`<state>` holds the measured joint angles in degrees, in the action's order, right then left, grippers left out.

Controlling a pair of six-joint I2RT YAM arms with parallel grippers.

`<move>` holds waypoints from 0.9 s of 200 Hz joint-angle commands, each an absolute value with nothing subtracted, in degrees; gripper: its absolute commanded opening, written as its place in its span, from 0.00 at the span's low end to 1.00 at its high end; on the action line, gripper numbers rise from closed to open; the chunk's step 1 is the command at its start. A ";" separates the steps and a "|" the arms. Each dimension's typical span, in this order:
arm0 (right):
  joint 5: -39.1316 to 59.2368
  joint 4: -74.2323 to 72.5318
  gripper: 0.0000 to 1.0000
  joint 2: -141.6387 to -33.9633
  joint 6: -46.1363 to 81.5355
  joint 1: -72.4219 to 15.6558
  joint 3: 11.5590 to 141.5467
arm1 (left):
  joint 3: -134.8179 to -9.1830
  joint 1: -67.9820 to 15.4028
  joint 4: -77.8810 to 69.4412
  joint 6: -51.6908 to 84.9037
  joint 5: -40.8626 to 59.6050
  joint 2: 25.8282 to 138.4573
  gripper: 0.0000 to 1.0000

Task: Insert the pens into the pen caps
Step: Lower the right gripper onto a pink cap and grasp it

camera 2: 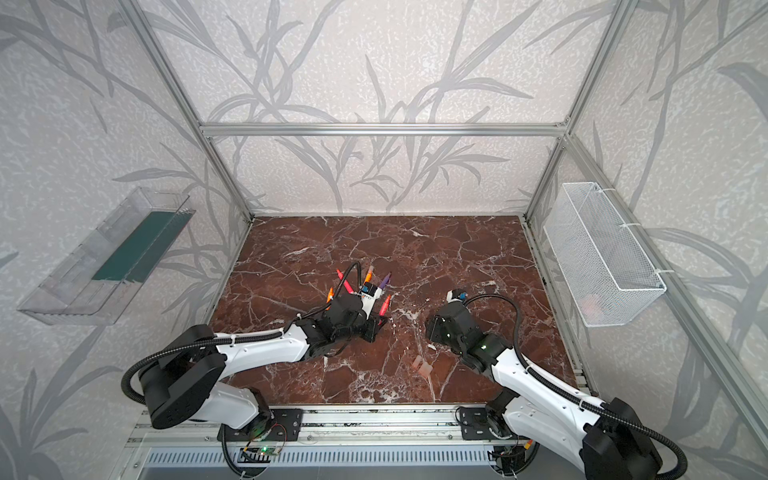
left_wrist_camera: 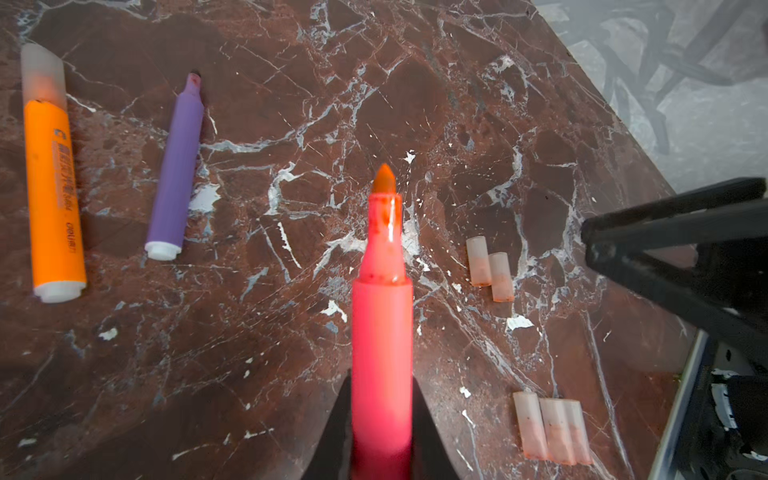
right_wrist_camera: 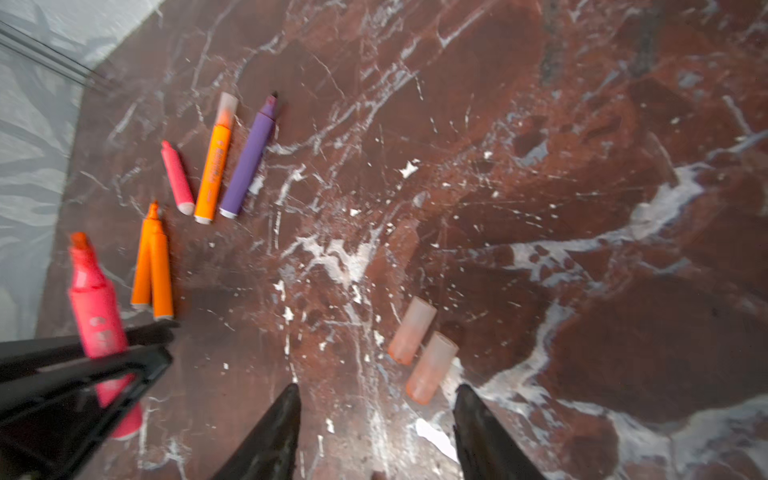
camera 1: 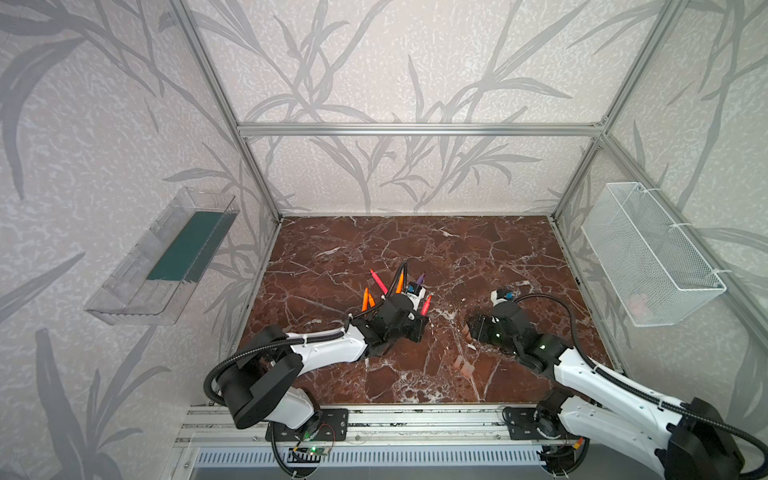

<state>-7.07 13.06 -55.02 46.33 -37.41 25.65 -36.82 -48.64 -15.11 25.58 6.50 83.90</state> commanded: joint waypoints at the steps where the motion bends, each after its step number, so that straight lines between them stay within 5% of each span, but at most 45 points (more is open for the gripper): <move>1: -8.87 19.72 0.55 -56.34 44.32 -38.36 27.29 | -35.85 -48.78 -16.24 26.57 5.87 82.19 0.00; 180: -9.41 13.36 0.42 -65.89 45.47 -38.58 27.61 | -36.39 -48.78 -19.35 21.32 5.70 79.35 0.00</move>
